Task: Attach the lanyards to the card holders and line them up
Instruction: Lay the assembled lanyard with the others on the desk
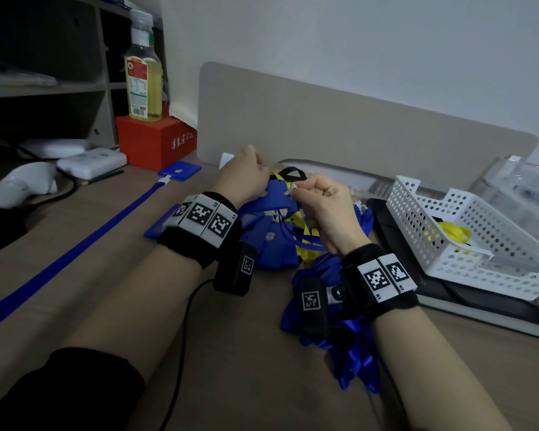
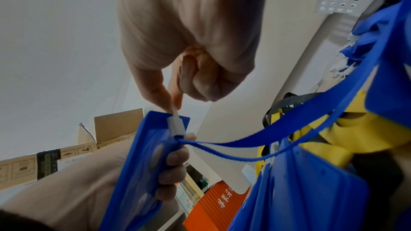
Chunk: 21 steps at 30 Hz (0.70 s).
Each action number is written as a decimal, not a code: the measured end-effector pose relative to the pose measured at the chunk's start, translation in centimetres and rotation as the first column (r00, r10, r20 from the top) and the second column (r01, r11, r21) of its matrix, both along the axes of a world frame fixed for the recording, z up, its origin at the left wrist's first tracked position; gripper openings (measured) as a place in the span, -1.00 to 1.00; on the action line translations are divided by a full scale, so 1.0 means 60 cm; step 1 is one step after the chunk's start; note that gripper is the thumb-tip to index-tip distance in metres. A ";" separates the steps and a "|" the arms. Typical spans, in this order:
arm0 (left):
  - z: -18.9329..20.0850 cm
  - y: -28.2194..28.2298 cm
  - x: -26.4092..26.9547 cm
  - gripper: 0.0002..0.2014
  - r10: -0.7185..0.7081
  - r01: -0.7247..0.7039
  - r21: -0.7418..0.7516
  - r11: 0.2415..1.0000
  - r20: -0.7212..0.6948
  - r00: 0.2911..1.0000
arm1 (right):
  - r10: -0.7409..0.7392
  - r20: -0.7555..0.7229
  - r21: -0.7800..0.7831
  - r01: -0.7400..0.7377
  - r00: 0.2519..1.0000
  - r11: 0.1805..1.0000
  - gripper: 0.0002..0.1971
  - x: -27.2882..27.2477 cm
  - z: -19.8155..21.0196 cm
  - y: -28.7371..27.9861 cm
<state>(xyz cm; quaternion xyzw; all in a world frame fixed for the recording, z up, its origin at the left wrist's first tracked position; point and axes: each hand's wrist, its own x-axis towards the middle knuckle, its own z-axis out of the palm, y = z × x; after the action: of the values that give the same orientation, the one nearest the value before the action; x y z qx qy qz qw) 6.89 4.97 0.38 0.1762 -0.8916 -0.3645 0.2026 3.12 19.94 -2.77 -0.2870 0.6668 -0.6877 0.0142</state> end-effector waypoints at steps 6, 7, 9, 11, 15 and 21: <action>0.000 -0.004 0.000 -0.69 0.033 -0.034 -0.035 0.999 -0.019 0.999 | 0.061 -0.009 0.058 -0.060 0.998 0.996 -0.81 0.002 0.003 0.005; 0.000 -0.005 0.000 -0.69 0.039 -0.040 -0.039 0.998 -0.023 0.999 | 0.068 -0.011 0.064 -0.067 0.998 0.996 -0.80 0.002 0.004 0.004; 0.001 -0.005 0.001 -0.69 0.042 -0.043 -0.043 0.998 -0.035 0.999 | 0.075 -0.020 0.060 -0.074 0.997 0.995 -0.80 0.003 0.004 0.004; 0.004 -0.004 0.001 -0.69 0.029 -0.032 -0.046 0.998 -0.056 0.998 | 0.072 -0.030 0.039 -0.071 0.997 0.997 -0.79 0.002 0.003 0.004; 0.007 0.002 0.007 -0.71 -0.029 0.020 -0.123 0.992 -0.065 0.997 | 0.065 -0.008 -0.002 -0.065 0.998 0.998 -0.91 0.000 0.002 0.005; 0.008 0.001 0.010 -0.76 -0.135 0.100 -0.322 0.942 -0.090 0.987 | 0.083 0.090 0.156 -0.096 0.992 0.983 -0.64 0.004 0.006 0.006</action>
<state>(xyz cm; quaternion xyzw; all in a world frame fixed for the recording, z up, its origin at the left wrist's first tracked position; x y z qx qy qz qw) 7.47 5.05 0.88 0.0676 -0.9349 -0.2376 0.2550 3.37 20.32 -2.43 -0.2858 0.7049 -0.6420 0.0959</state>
